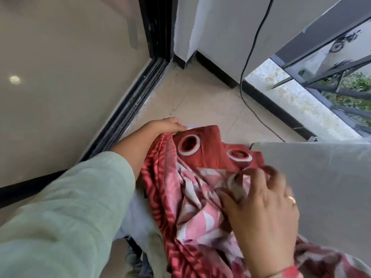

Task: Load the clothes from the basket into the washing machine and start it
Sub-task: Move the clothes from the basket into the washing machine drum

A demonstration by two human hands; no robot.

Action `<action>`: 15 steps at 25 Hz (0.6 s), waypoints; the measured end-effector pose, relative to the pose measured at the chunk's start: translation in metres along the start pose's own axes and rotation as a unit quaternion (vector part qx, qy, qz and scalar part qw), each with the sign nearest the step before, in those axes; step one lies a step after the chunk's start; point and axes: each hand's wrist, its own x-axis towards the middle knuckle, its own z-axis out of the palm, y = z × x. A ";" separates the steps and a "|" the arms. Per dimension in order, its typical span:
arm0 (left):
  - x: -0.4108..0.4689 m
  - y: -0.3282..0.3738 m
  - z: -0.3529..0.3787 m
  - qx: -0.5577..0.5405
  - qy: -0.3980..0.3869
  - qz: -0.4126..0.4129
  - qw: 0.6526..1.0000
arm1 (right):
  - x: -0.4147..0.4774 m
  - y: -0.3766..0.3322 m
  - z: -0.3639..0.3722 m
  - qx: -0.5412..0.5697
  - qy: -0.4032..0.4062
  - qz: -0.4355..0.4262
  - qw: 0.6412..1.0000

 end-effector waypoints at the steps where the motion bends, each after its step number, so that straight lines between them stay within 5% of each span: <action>1: -0.006 -0.006 -0.004 -0.019 -0.034 -0.022 0.999 | 0.012 -0.012 -0.016 0.039 0.065 -0.024 0.997; 3: -0.027 -0.012 -0.014 -0.023 -0.054 -0.071 0.996 | 0.043 -0.050 -0.023 0.124 0.117 -0.092 0.981; 4: -0.029 -0.019 -0.017 -0.027 -0.054 -0.085 0.995 | 0.058 -0.075 -0.010 0.157 0.061 -0.110 0.980; 7: -0.034 -0.025 -0.020 -0.020 -0.035 -0.110 0.993 | 0.061 -0.133 0.071 -0.034 -0.216 -0.139 0.966; 10: -0.032 -0.024 -0.016 -0.096 -0.077 -0.125 0.984 | 0.060 -0.126 0.112 -0.109 -0.169 -0.164 0.966; 13: -0.024 -0.034 -0.018 -0.113 -0.103 -0.134 0.979 | 0.068 -0.082 0.074 0.177 -0.147 -0.126 0.965; 15: -0.039 -0.021 -0.019 -0.100 -0.039 -0.161 0.981 | 0.065 -0.052 0.017 0.375 -0.118 -0.054 0.918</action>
